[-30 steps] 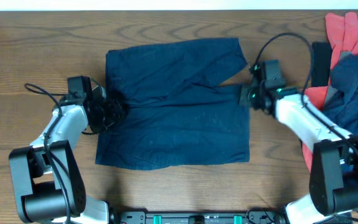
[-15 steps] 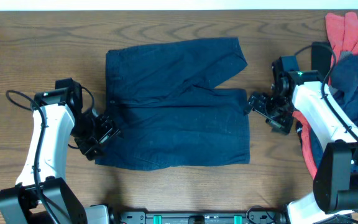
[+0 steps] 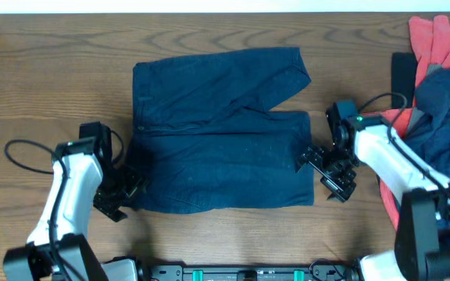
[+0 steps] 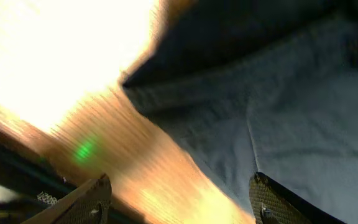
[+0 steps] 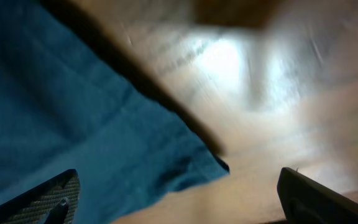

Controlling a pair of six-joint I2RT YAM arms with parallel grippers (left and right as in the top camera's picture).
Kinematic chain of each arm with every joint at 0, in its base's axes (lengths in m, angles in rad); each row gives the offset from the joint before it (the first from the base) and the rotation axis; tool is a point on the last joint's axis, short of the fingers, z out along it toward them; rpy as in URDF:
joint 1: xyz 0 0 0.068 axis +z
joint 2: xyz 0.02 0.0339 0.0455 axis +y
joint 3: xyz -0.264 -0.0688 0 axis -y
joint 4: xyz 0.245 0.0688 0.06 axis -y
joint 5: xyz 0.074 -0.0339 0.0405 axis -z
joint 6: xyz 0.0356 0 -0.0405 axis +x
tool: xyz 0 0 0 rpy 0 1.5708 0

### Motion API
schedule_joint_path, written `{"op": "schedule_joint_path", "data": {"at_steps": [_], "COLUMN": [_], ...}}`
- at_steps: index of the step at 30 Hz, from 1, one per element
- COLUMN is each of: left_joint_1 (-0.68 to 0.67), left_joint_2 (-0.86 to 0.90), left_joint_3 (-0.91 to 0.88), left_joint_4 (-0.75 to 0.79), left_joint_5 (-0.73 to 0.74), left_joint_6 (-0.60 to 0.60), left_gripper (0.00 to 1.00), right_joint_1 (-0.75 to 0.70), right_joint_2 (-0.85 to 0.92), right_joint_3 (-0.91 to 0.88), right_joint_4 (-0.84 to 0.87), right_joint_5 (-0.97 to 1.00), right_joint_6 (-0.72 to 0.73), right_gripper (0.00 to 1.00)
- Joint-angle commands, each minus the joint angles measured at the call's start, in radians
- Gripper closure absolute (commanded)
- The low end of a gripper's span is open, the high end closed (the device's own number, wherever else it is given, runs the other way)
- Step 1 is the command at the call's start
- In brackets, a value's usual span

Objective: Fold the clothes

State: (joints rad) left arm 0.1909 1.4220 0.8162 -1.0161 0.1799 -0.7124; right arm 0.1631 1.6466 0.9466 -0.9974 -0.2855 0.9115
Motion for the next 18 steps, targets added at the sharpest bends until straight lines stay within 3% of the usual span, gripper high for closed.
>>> {"op": "schedule_joint_path", "data": {"at_steps": [1, 7, 11, 18], "left_joint_1": [0.003, 0.003, 0.003, 0.003], "left_joint_2": [-0.024, -0.017, -0.017, -0.017], "left_joint_3": [-0.051, -0.127, -0.141, -0.141], "left_joint_4": [0.072, 0.202, 0.222, 0.193], "left_joint_5": [-0.090, -0.061, -0.062, -0.061], "left_joint_6": [-0.053, -0.077, -0.079, -0.078], "left_gripper": [0.28, 0.34, 0.59, 0.86], "right_joint_1": [0.015, 0.043, 0.066, 0.127], "right_joint_2": [-0.079, -0.151, -0.154, -0.154], "right_joint_3": [-0.029, -0.073, -0.074, -0.079], "right_joint_4": [0.005, 0.021, 0.022, 0.029], "right_joint_5": [-0.009, -0.006, -0.006, -0.003], "right_joint_6": [0.047, 0.092, 0.112, 0.182], "right_gripper": [0.01, 0.01, 0.01, 0.01]}}
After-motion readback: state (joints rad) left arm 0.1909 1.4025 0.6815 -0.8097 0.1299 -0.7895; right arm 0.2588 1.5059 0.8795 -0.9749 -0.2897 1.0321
